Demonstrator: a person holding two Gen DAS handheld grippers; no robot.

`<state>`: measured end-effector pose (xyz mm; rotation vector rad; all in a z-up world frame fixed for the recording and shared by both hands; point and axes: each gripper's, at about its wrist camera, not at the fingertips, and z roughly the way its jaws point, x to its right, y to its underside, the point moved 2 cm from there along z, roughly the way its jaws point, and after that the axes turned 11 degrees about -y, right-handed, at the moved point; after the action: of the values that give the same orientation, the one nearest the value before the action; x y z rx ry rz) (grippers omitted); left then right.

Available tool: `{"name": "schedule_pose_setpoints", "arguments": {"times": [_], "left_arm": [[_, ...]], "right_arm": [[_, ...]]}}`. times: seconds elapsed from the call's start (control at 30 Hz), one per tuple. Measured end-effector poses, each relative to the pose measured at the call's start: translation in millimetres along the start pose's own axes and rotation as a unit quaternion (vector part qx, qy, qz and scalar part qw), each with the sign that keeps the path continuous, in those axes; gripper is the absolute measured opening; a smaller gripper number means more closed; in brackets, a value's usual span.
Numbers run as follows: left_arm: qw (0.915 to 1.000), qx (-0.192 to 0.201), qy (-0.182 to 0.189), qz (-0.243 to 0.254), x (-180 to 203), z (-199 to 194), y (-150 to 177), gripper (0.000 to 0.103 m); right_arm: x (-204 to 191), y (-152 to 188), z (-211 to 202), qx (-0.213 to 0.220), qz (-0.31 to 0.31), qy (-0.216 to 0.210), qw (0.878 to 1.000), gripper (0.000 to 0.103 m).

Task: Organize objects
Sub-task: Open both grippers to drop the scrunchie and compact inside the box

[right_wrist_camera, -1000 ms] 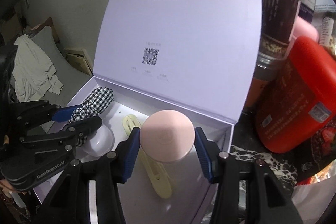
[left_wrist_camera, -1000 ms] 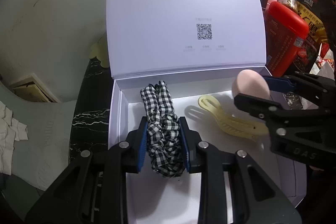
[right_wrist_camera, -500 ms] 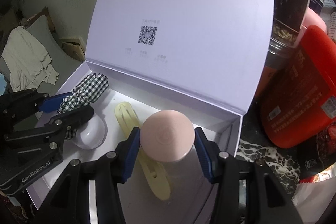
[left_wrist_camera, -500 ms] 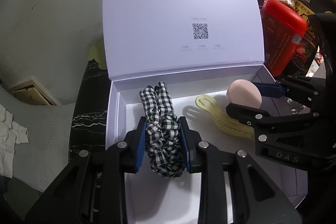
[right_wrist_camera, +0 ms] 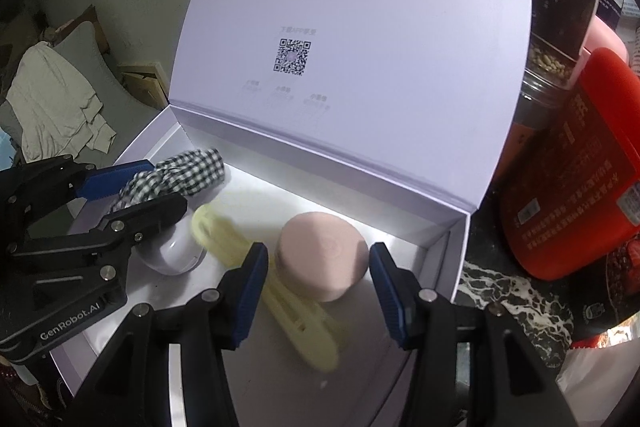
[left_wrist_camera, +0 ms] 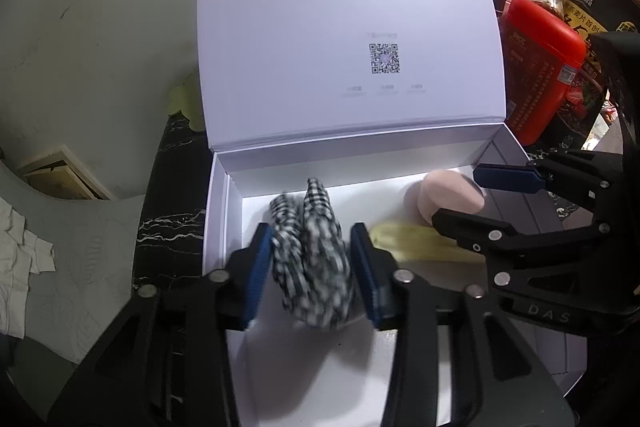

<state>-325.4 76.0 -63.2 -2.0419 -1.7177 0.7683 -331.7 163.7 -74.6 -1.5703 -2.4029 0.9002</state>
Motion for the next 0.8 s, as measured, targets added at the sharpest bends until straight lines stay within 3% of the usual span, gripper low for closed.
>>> {"name": "schedule_pose_setpoints", "arguments": {"times": [0.2,0.8], "left_arm": [[1.0,-0.006,0.001,0.0,5.7,0.5,0.5,0.05],[0.9998,0.0,-0.021,-0.004,24.9,-24.1,2.3,0.051]], "right_arm": [[-1.7,-0.5,0.6,0.0,0.0,0.001,1.0,0.054],[-18.9,-0.7,-20.9,0.017,0.004,0.033,0.999,0.058]]}}
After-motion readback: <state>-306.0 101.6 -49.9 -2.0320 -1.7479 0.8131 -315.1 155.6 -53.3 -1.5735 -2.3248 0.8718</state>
